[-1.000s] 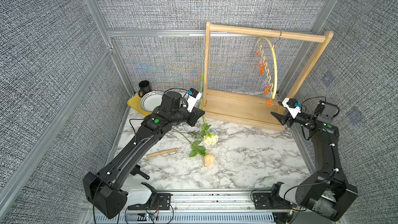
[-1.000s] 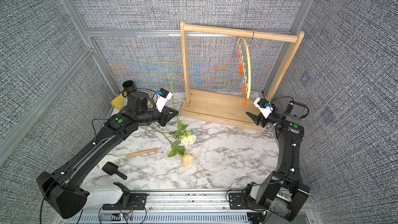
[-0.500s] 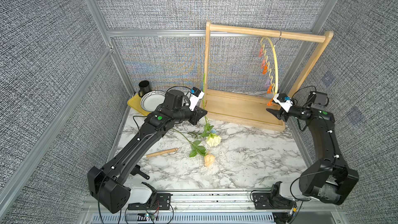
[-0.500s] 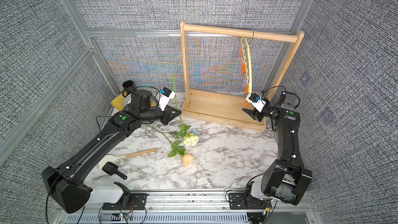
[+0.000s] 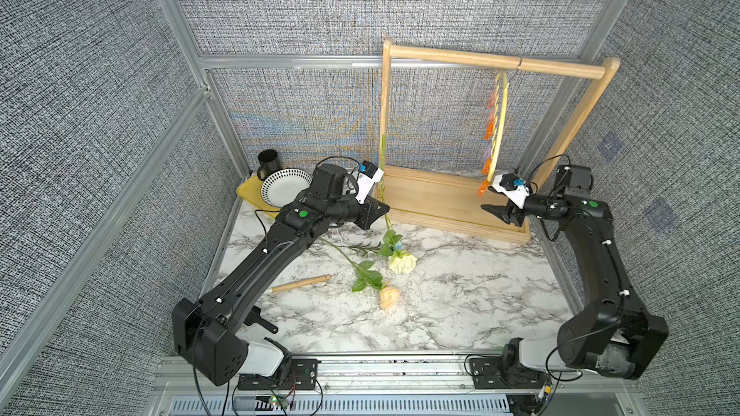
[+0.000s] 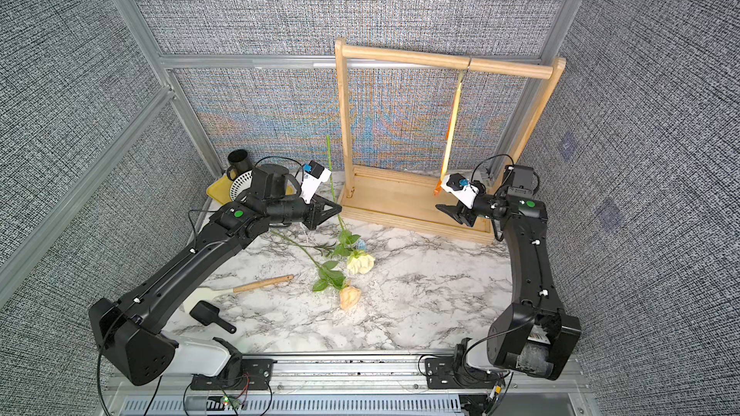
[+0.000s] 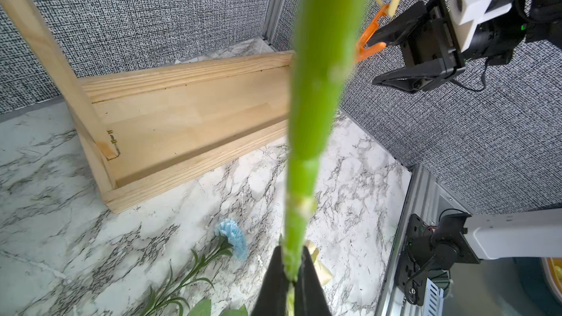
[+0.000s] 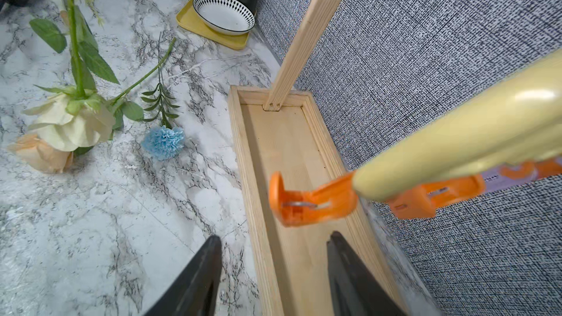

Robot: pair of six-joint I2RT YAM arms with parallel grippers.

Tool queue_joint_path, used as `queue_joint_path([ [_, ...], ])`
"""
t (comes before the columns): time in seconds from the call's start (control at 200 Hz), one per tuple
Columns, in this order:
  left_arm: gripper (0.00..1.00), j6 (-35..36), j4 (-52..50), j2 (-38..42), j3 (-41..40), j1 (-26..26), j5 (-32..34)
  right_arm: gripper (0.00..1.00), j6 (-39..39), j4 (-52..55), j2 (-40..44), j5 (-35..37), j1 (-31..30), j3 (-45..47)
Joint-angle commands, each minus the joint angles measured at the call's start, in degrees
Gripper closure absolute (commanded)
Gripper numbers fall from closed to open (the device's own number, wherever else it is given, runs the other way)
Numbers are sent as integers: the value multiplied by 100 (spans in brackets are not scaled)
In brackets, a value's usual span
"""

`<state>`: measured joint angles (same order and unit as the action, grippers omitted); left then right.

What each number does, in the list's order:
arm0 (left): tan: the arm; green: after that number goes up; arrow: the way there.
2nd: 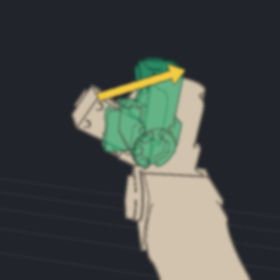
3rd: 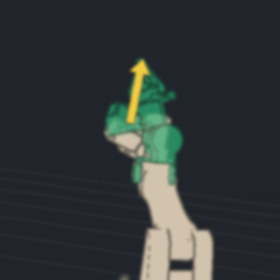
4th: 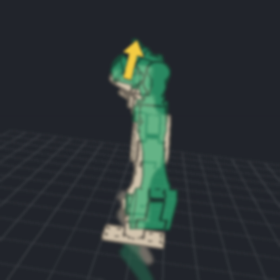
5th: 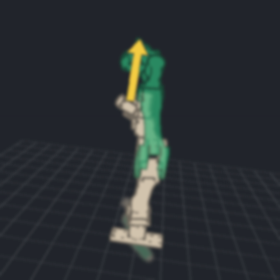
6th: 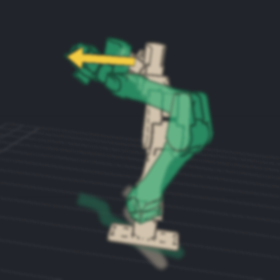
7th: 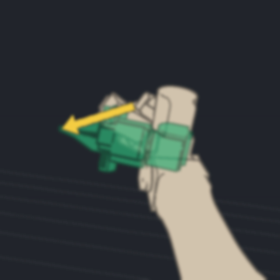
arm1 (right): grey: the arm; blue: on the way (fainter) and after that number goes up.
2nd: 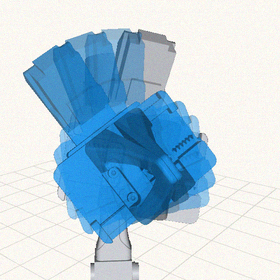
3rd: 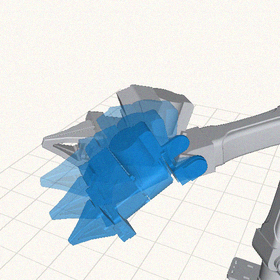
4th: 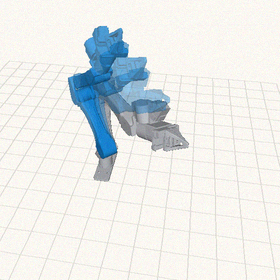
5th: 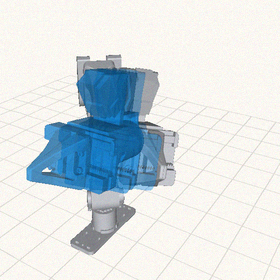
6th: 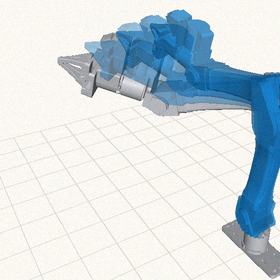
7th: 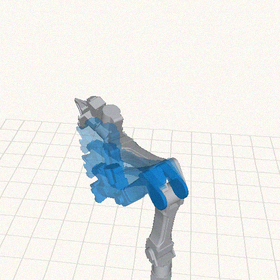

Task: Dry the flowers on a clothes hanger
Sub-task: Open the clamp at the hanger.

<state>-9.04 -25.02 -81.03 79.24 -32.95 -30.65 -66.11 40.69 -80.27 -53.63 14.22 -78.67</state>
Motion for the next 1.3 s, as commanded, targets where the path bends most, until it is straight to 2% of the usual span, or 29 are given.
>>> queue_joint_path([
  [0.0,98,-34,171,-51,72,-1,-155,41,7,79,-87,-123,-23,-142],
  [0.175,98,-86,164,-127,115,-1,-239,36,213,-82,-316,-349,-88,-383],
  [0.325,98,-116,155,-171,166,-1,-314,35,562,-487,-413,-167,-110,-405],
  [0.516,98,-142,155,-234,221,-1,-357,35,1439,-1903,-199,-146,-427,267],
  [0.666,98,-168,146,-308,309,-1,-285,34,2406,-3372,-57,230,-939,1001],
  [0.906,98,-360,120,-318,393,-1,270,34,3726,-5388,-38,960,-1482,1698],
  [1.186,98,-431,97,-246,350,7,605,34,4400,-6565,-186,2200,-2121,1913],
  [1.291,98,-500,98,-227,338,8,612,34,4498,-6672,-251,2324,-2160,1928],
])
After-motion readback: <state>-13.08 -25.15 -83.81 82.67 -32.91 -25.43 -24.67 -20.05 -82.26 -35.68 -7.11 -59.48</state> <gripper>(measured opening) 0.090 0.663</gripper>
